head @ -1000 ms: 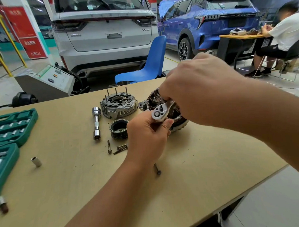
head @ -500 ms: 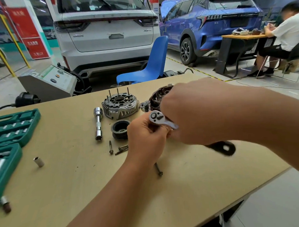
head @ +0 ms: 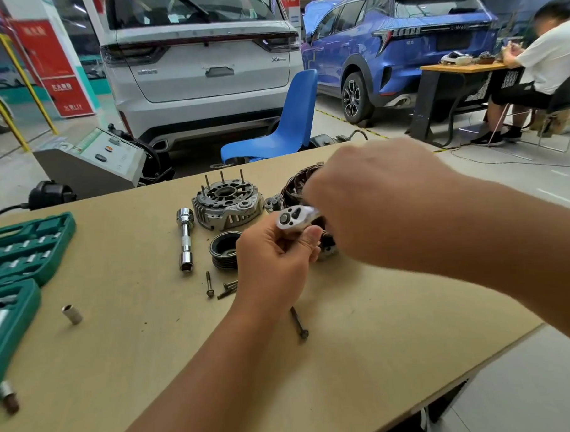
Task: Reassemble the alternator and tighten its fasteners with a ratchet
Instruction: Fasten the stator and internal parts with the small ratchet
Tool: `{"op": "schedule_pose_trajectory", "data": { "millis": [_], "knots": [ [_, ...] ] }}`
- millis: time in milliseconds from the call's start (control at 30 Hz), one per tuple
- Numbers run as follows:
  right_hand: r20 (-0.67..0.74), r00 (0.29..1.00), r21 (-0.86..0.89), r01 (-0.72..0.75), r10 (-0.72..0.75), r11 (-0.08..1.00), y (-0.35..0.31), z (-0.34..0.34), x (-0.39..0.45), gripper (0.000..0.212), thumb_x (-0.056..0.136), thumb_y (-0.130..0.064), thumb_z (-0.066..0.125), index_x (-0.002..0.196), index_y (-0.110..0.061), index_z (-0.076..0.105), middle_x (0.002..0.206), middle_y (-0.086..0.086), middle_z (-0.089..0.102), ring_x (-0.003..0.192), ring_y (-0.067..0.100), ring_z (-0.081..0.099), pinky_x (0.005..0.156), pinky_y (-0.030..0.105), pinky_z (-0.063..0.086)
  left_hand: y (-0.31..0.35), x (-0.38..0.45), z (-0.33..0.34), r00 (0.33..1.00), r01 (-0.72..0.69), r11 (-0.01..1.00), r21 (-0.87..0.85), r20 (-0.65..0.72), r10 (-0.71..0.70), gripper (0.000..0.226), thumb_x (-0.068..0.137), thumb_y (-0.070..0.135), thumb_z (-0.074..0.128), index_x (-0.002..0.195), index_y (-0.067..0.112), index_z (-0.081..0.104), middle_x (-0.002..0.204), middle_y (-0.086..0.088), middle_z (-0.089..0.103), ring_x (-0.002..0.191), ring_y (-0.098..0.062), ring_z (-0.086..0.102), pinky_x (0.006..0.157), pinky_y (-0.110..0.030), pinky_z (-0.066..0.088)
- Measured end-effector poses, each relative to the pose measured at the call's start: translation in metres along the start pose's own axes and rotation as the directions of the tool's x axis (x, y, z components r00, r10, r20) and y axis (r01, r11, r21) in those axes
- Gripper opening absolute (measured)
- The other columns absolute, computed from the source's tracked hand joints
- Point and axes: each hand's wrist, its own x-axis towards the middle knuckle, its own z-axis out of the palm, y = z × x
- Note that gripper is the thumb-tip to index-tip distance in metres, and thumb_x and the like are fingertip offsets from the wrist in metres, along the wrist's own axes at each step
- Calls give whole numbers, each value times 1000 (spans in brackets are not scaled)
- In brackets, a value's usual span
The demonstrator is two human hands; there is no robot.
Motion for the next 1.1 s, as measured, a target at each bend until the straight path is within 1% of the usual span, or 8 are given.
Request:
{"op": "schedule_pose_trajectory", "data": {
  "millis": [67, 233, 400, 533, 700, 867, 1000, 1100],
  "knots": [
    [87, 996, 61, 24, -29, 998, -4, -1, -5, 30, 83, -22, 57, 64, -25, 34, 66, -6, 41, 48, 12, 40, 43, 23, 25, 3, -1, 0, 999, -48, 998, 44, 12, 48, 21, 83, 16, 70, 68, 29, 64, 61, 13, 63, 54, -3, 54, 55, -19, 46],
    [-101, 995, -70, -15, 8, 997, 14, -14, 2, 29, 80, -12, 57, 62, -20, 36, 60, 0, 43, 50, 17, 39, 60, 32, 35, 0, 1, -3, 996, -49, 998, 27, 74, 47, 16, 89, 7, 75, 84, 23, 73, 76, 1, 73, 72, -28, 70, 69, -53, 60],
    [72, 995, 65, 69, -73, 996, -6, -8, -10, 27, 79, -22, 60, 62, -21, 40, 60, -5, 43, 46, 13, 40, 46, 24, 23, 5, 1, -3, 991, -134, 989, 64, 36, 132, 28, 81, 23, 62, 66, 46, 67, 60, 19, 61, 53, -1, 50, 52, -16, 41],
    [-100, 994, -26, -48, 45, 999, 8, -17, -4, 32, 80, -14, 60, 61, -20, 35, 57, 0, 40, 46, 17, 36, 59, 32, 35, -2, 2, -3, 997, -66, 997, 26, 28, 65, 5, 86, 26, 73, 82, 26, 75, 72, -2, 71, 68, -35, 65, 64, -53, 57],
    [40, 999, 9, 19, -20, 1000, -8, -14, -14, 31, 80, -17, 58, 61, -21, 35, 58, -4, 40, 46, 15, 35, 57, 28, 26, 0, 2, -6, 994, -100, 990, 101, 48, 96, 26, 81, 24, 71, 64, 43, 67, 57, 24, 59, 52, 7, 49, 55, -7, 37],
    [-56, 996, -39, -70, 68, 997, 6, -17, -7, 37, 84, -17, 60, 62, -20, 30, 61, 0, 38, 47, 16, 34, 46, 24, 22, -2, 3, -4, 995, -39, 989, 144, -86, 52, 14, 84, 13, 83, 94, 22, 81, 80, 19, 76, 73, 2, 70, 68, -14, 53],
    [83, 996, 14, 15, -16, 1000, -7, -10, -13, 37, 86, -20, 59, 63, -23, 29, 64, -5, 37, 47, 12, 34, 44, 23, 18, 4, -1, -6, 996, -84, 990, 111, 43, 79, 35, 83, 1, 76, 68, 31, 68, 63, 23, 64, 57, 11, 54, 59, -5, 41],
    [-7, 1000, -34, -24, 24, 999, 2, -16, -7, 38, 84, -17, 61, 63, -21, 30, 62, -2, 38, 47, 15, 34, 45, 23, 20, 2, 1, -6, 997, -72, 992, 99, 40, 68, 23, 85, -1, 78, 81, 22, 75, 79, 10, 75, 73, -4, 70, 69, -23, 58]
  ]
}}
